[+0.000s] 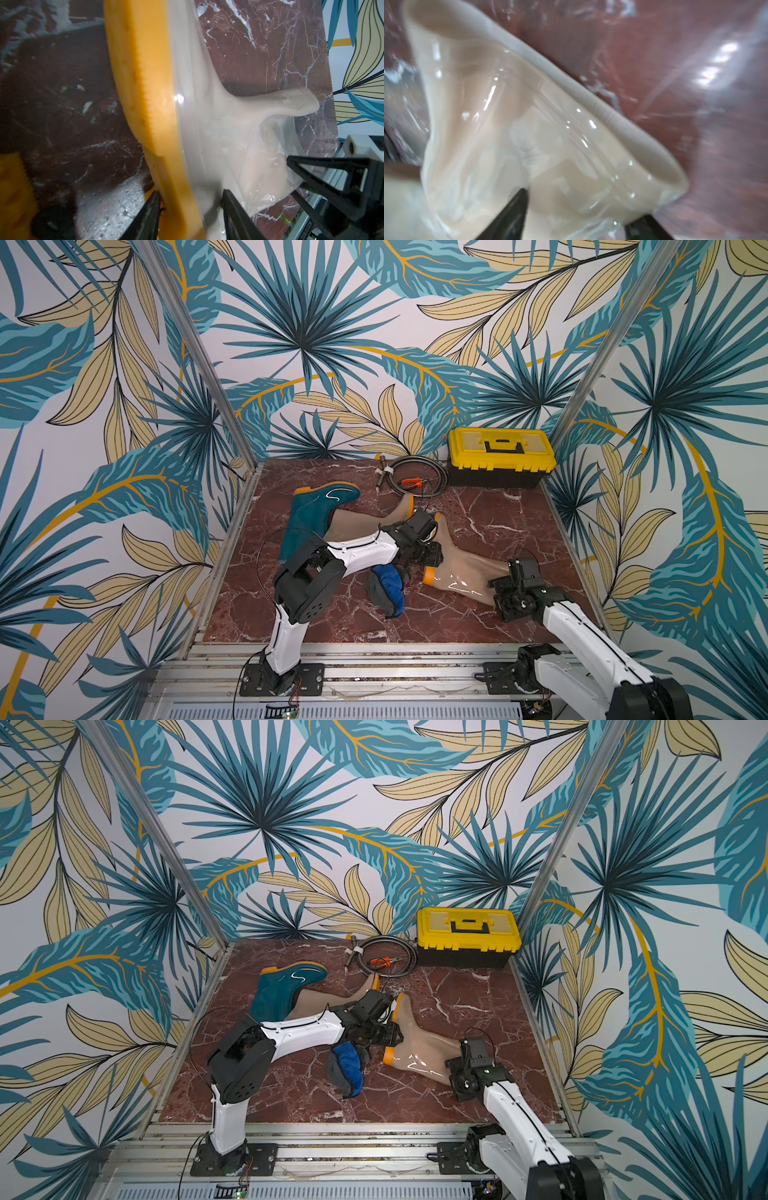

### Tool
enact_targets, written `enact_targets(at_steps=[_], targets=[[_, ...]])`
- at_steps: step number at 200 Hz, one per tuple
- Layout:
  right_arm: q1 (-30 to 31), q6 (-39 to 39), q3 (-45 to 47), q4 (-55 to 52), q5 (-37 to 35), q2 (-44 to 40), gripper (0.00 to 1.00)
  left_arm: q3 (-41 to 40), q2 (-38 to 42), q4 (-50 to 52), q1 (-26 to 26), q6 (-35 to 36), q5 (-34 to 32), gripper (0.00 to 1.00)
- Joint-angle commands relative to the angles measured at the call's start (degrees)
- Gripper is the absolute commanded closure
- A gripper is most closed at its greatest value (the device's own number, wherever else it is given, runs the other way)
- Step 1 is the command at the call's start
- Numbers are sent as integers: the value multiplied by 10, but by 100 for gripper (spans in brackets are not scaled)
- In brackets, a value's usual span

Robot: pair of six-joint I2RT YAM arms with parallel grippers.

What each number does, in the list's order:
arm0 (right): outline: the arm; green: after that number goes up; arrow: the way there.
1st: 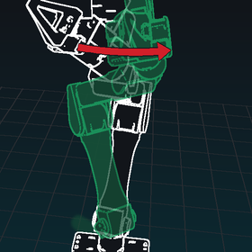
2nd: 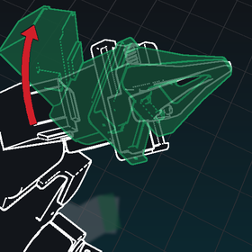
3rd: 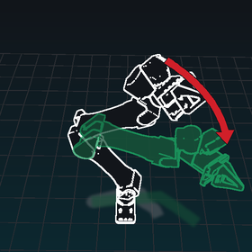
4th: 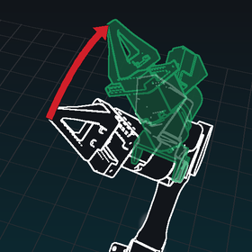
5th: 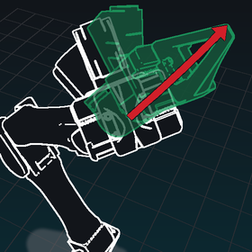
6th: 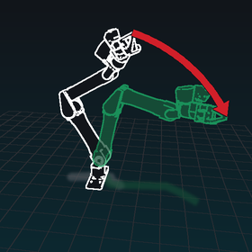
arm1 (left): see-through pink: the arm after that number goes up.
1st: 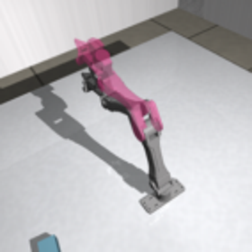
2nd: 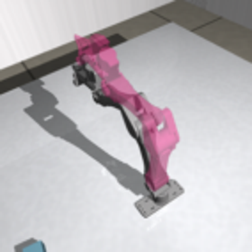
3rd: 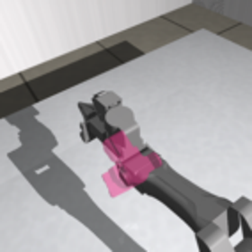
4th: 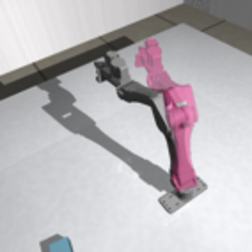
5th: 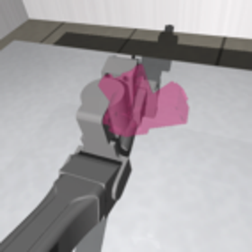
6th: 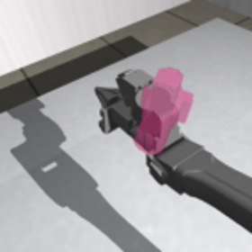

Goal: Wipe the rubber boots with a cloth
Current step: Move the rubber boot to the center of the board.

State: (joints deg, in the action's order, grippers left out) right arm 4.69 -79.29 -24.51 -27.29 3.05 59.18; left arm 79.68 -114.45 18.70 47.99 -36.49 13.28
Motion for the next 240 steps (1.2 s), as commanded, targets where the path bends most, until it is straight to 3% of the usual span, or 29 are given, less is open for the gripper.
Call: enact_targets(at_steps=[1, 19, 51, 102, 126, 168, 190, 240], targets=[[-3, 33, 7, 52, 25, 29, 72, -15, 7, 11, -2, 3, 12, 50], [-3, 74, -22, 35, -17, -6, 100, -13, 7, 10, -4, 4, 14, 50], [-2, 243, -165, -37, -123, -30, 100, 2, 9, 11, -11, 12, 20, 50], [-3, 536, -384, -43, -210, 85, 100, 18, 30, 11, -18, 34, 16, 43], [-3, 624, -418, 18, -247, 131, 100, 19, 45, 10, -22, 45, 20, 42], [-5, 783, -411, 224, -299, 206, 100, 34, 43, 12, -26, 55, 44, 42], [-21, 831, -434, 290, -318, 259, 100, 37, 46, 12, -26, 56, 51, 42], [-75, 856, -472, 394, -336, 331, 100, 41, 56, 11, -24, 63, 58, 42]])
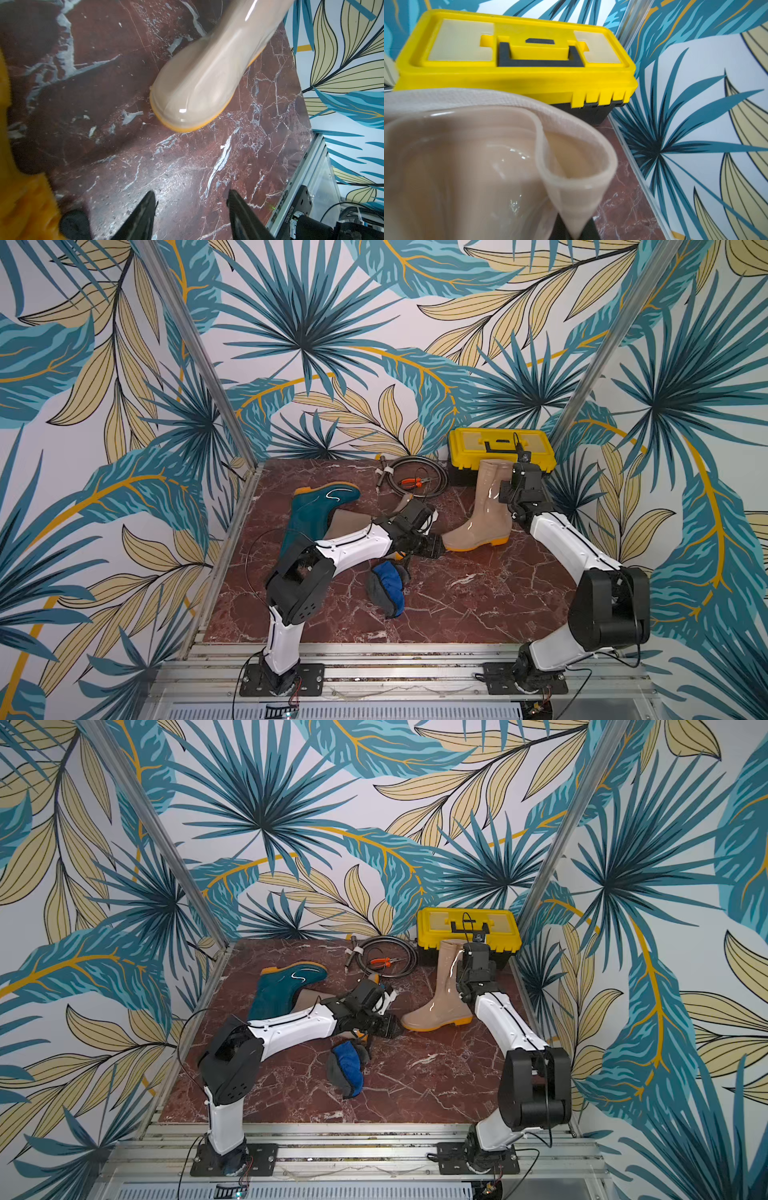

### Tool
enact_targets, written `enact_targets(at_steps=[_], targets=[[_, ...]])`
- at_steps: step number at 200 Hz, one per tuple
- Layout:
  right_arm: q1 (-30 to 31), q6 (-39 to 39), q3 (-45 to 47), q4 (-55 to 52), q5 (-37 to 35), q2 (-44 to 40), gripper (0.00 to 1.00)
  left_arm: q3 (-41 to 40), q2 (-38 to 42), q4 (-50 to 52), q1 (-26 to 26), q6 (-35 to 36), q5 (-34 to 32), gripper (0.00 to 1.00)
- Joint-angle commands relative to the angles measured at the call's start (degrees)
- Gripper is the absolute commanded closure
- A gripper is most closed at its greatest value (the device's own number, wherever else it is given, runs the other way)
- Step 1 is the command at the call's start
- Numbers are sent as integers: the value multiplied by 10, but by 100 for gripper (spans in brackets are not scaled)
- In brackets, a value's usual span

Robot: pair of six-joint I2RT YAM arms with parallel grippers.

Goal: Wipe the rubber boots with a cloth
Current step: Move the rubber boot to the center of the board.

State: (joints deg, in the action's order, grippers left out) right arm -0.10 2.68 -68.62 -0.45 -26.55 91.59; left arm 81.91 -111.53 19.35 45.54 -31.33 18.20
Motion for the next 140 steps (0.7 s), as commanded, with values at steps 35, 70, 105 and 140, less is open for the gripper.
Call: enact_targets(at_steps=[35, 70, 105, 140], targets=[[-69, 29, -42, 155, -47, 26, 100, 24, 27, 6, 1, 12, 6, 42], [-89, -1, -43, 156, -42, 46, 100, 27, 20, 6, 2, 8, 6, 42], [-91, -21, -29, 139, -14, 50, 83, 17, 26, 6, 3, 6, 2, 42], [-90, -46, 31, 158, 3, -22, 32, 7, 37, 5, 2, 8, -4, 42]])
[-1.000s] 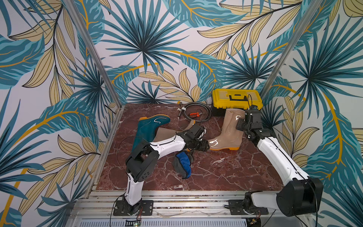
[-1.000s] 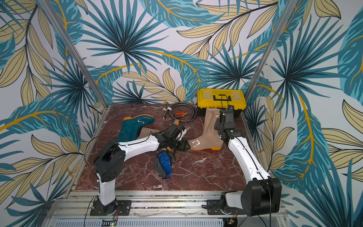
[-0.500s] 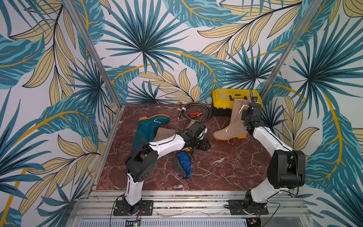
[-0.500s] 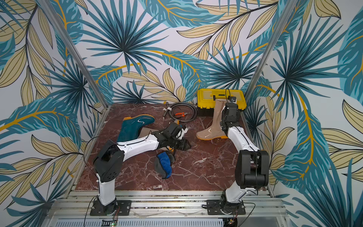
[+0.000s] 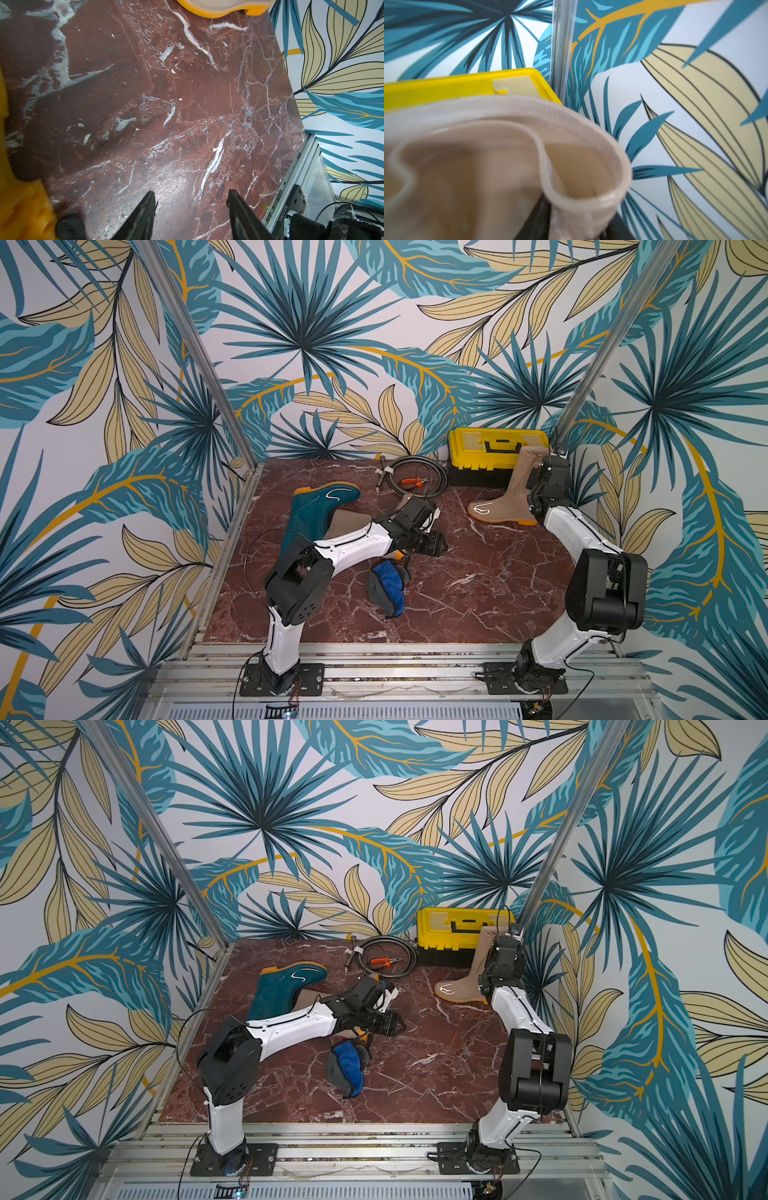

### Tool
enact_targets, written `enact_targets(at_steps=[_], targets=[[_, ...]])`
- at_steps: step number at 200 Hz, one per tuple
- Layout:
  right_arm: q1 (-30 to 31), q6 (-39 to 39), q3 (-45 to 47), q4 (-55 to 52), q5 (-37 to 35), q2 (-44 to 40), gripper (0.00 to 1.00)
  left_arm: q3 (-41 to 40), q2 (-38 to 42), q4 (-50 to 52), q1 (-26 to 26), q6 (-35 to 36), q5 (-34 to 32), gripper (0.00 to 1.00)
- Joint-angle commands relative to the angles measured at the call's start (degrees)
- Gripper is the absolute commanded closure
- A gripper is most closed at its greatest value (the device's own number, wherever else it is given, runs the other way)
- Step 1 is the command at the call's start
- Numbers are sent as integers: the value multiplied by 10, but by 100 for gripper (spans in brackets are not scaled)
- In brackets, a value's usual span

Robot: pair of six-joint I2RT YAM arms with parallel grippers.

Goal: Wipe the rubber boots with a cloth
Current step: Move the rubber boot to the center of the board.

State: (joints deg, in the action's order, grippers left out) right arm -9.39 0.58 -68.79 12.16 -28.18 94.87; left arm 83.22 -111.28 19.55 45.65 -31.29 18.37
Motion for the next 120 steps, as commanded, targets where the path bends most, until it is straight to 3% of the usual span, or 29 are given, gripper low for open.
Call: enact_targets(at_steps=[1, 38, 81, 120], targets=[[2, -25, 33, 32, 20, -57, 31, -6, 34, 3, 1, 7, -7, 42], [3, -58, 21, -52, 5, -95, 19, -9, 44, 3, 1, 7, -9, 42], [2, -110, 0, -176, 10, -144, 15, -30, 77, 4, 1, 12, -26, 42], [4, -127, 5, -239, 68, -182, 14, -60, 116, 4, -6, 12, -45, 41]])
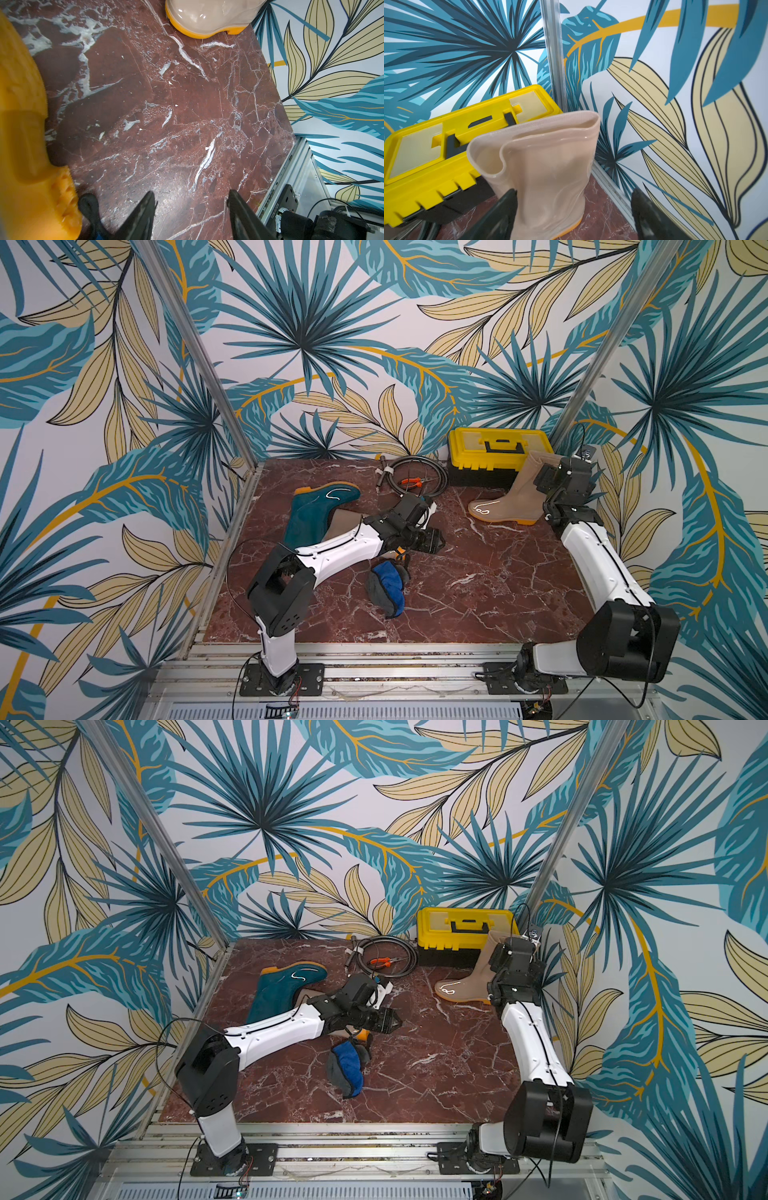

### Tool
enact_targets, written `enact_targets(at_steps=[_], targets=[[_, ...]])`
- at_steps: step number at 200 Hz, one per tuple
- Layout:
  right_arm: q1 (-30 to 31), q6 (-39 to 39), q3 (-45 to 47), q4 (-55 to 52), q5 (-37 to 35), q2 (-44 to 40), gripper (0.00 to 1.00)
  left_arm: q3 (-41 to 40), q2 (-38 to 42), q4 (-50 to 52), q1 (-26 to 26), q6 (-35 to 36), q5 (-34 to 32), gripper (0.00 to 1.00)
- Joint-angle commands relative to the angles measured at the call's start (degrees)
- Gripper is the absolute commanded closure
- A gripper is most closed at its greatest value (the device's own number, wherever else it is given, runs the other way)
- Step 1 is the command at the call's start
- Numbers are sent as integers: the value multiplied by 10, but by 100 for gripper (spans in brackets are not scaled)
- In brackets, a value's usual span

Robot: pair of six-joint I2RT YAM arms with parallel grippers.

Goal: Wipe the rubber boots with a cloth
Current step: Move the rubber boot to the center of the board, then pick up the cleaning item at the center of the board.

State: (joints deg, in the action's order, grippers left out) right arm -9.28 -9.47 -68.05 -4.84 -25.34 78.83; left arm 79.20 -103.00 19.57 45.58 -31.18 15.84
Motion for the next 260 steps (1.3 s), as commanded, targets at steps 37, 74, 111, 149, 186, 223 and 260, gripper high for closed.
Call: enact_targets(at_steps=[37, 74, 111, 149, 186, 223, 260], targets=[[7, -49, -30, -146, 105, -40, 14, -56, 74, 14, -27, 6, -47, 41], [26, -90, -62, -231, 143, -53, 14, -98, 121, 34, -58, 5, -77, 40], [96, -116, -66, -310, 124, -66, 14, -144, 165, 41, -88, 5, -90, 38], [212, -189, -73, -349, 104, -43, 14, -191, 208, 51, -119, 4, -101, 38], [350, -283, -91, -314, 128, 75, 14, -237, 250, 51, -145, -5, -104, 37], [414, -333, -178, -285, 189, 238, 14, -273, 262, 53, -145, -8, -67, 37], [427, -364, -270, -334, 175, 375, 14, -294, 269, 52, -107, -11, -61, 37]])
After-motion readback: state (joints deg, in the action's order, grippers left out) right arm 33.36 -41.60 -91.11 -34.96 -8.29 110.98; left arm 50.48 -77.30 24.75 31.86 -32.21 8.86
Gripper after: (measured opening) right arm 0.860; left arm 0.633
